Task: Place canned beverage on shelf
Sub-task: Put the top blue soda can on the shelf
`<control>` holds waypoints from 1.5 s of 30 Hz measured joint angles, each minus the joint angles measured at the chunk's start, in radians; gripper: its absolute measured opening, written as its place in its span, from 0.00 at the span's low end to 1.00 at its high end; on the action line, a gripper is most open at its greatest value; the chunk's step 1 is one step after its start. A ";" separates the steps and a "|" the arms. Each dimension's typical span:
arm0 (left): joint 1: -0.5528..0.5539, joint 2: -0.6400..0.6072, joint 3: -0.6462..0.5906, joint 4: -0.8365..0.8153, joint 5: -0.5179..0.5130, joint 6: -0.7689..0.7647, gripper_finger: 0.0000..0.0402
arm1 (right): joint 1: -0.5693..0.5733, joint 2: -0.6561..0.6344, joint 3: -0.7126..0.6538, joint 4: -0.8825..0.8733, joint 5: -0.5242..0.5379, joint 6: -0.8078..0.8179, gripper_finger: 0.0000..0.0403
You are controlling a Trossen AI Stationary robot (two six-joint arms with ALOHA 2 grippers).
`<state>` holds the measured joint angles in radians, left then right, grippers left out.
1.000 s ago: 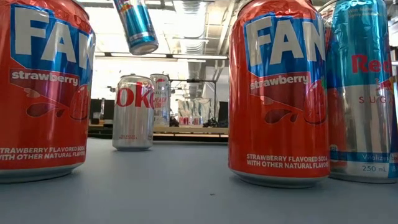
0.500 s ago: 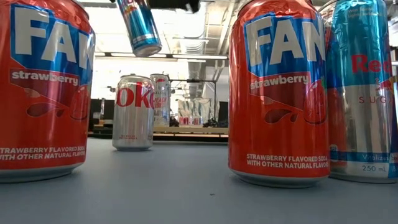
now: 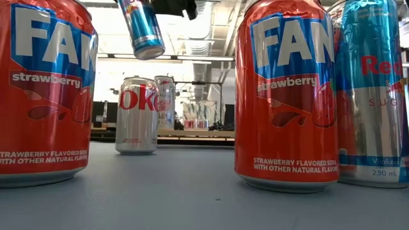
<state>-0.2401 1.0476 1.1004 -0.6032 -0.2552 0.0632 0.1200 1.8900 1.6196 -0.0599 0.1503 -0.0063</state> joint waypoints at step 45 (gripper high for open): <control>0.000 -0.225 0.001 0.100 -0.191 0.004 0.66 | -0.137 -0.009 -0.002 -0.036 0.003 -0.027 0.38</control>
<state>-0.2398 0.8227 1.1015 -0.5032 -0.4465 0.0673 -0.0174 1.8809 1.6177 -0.0961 0.1535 -0.0332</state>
